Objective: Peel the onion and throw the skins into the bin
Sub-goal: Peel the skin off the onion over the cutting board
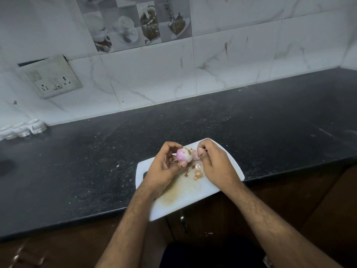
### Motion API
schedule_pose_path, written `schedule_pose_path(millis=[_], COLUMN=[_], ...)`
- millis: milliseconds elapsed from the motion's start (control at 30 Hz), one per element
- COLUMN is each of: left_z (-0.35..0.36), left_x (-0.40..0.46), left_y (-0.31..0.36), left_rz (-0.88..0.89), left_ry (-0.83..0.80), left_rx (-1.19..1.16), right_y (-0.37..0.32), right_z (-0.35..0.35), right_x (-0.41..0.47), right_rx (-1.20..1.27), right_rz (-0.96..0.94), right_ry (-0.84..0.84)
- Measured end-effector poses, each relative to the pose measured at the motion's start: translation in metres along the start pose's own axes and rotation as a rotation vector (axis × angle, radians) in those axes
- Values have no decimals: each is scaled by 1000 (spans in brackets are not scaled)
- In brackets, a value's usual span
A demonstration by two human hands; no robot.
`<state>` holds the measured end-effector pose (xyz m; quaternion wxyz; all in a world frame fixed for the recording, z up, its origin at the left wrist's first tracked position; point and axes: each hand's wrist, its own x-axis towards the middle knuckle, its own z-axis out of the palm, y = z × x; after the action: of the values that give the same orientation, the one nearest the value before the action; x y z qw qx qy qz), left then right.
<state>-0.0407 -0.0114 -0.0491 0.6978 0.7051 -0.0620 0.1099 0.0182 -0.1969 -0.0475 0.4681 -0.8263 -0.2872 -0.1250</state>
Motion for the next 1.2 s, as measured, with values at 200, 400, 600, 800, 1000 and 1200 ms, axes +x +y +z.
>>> schedule_pose_path(millis=[200,400,600,800,1000,1200], left_z=[0,1,1,0,-1,2], left_x=[0,1,1,1,1,-2], left_y=[-1,-4,-2,-2,-2,4], left_rz=[7,25,-12,-8,-28,-7], left_ry=[-4,-51,-84,-72,-74,-21], left_rx=[14,16,24,26,34,59], right_y=[-1,-6,-3,-2,1,2], right_z=[4,1,1,3,4,9], right_x=[1,-2,1,1,2,5], right_rx=[55,126,136,105,-5,-189], right_rz=[14,-46,-18,-23,17,148], right_ry=[-5,-76,-31,15,-35,-71])
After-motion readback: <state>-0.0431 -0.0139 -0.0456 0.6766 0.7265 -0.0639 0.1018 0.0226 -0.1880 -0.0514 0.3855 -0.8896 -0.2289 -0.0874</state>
